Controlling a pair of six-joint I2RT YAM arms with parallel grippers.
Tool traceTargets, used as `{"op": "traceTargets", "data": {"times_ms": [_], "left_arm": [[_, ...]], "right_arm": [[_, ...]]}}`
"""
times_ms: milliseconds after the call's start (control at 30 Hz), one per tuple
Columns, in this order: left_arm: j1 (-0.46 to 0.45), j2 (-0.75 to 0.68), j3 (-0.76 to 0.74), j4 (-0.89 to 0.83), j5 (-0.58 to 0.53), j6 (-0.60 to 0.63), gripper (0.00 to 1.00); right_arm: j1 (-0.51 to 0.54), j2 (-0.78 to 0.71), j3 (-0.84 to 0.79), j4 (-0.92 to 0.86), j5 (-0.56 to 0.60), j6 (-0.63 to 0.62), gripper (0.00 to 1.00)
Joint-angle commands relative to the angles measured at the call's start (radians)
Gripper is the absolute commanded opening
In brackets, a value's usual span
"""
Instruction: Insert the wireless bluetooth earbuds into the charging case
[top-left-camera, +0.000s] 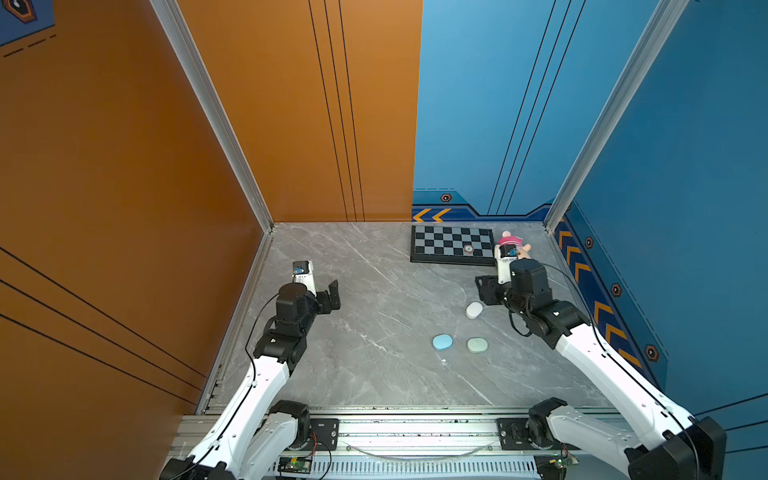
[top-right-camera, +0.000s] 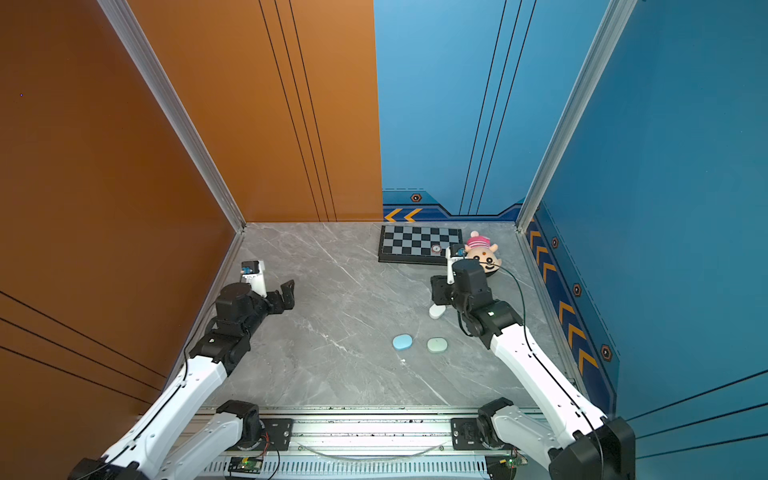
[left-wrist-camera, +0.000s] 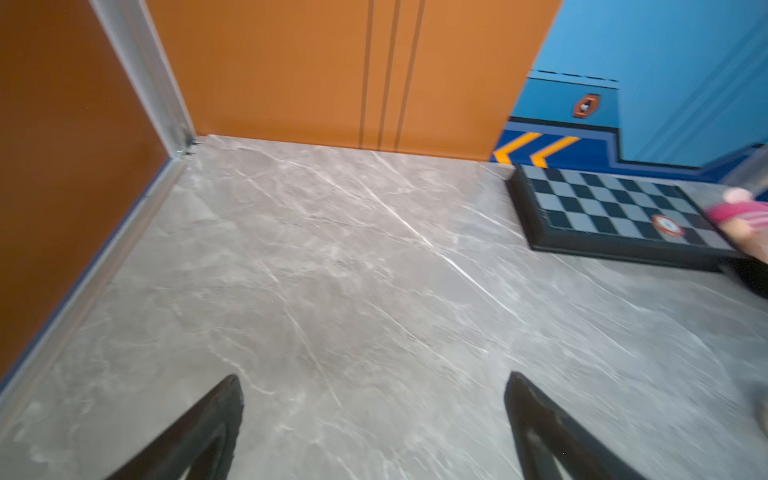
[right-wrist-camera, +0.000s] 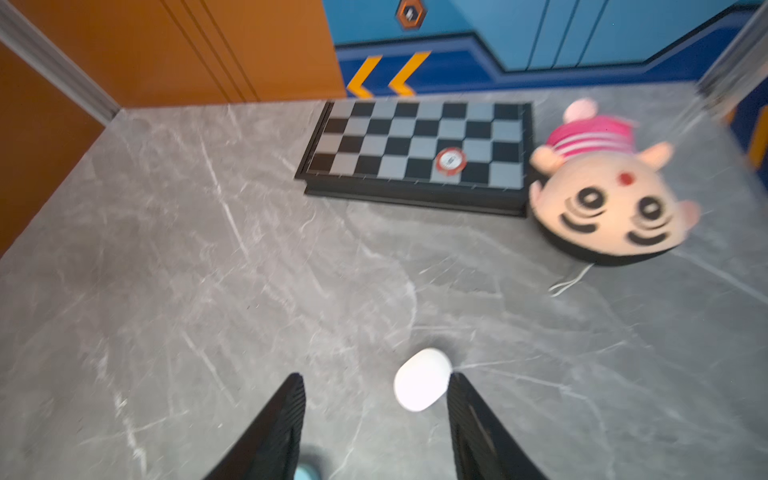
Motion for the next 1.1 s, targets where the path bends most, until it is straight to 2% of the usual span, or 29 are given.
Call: {"op": "traceTargets", "data": {"times_ms": [0, 67, 200, 333, 500, 600, 667, 733, 767, 800, 867, 933, 967, 1000, 1067], "left_arm": [[0.087, 0.071, -0.066, 0.106, -0.053, 0.049, 0.98], [0.119, 0.133, -0.087, 0.18, -0.035, 0.066, 0.98], [0.127, 0.27, -0.107, 0.321, -0.041, 0.072, 0.98], [0.126, 0.428, -0.116, 0.517, -0.05, 0.04, 0.98], [0.12, 0.598, -0.057, 0.604, -0.042, 0.106, 0.98], [0.101, 0.638, -0.039, 0.613, 0.03, 0.157, 0.98], [0.095, 0.62, -0.062, 0.623, 0.033, 0.163, 0.98], [0.101, 0.625, -0.15, 0.775, 0.093, 0.174, 0.98], [0.114, 0.648, -0.188, 0.875, 0.144, 0.175, 0.98], [0.124, 0.663, -0.209, 0.943, 0.16, 0.17, 0.98], [0.126, 0.661, -0.208, 0.941, 0.109, 0.151, 0.98], [0.127, 0.667, -0.201, 0.935, 0.044, 0.128, 0.98], [0.123, 0.668, -0.199, 0.931, 0.033, 0.13, 0.98], [0.116, 0.668, -0.194, 0.924, 0.018, 0.135, 0.98], [0.109, 0.668, -0.192, 0.918, 0.006, 0.138, 0.98]], "right_arm": [[-0.112, -0.076, -0.15, 0.177, 0.041, -0.141, 0.58], [-0.198, -0.131, -0.273, 0.303, 0.011, -0.162, 0.58], [-0.326, -0.18, -0.514, 0.582, -0.026, -0.126, 0.54], [-0.385, -0.078, -0.622, 0.753, -0.03, -0.094, 0.53], [-0.413, 0.154, -0.575, 0.909, -0.046, -0.094, 0.54], [-0.428, 0.307, -0.529, 1.047, -0.093, -0.073, 0.53], [-0.428, 0.401, -0.492, 1.115, -0.164, -0.072, 0.51], [-0.397, 0.483, -0.466, 1.149, -0.209, -0.126, 0.51], [-0.379, 0.506, -0.464, 1.174, -0.193, -0.139, 0.53], [-0.352, 0.502, -0.449, 1.122, -0.151, -0.17, 0.56], [-0.315, 0.509, -0.449, 1.128, -0.081, -0.191, 0.65], [-0.318, 0.552, -0.483, 1.239, -0.031, -0.157, 0.8], [-0.329, 0.54, -0.478, 1.204, -0.031, -0.147, 0.96], [-0.328, 0.531, -0.467, 1.17, -0.024, -0.15, 1.0], [-0.319, 0.545, -0.475, 1.209, -0.006, -0.152, 1.0]]}}
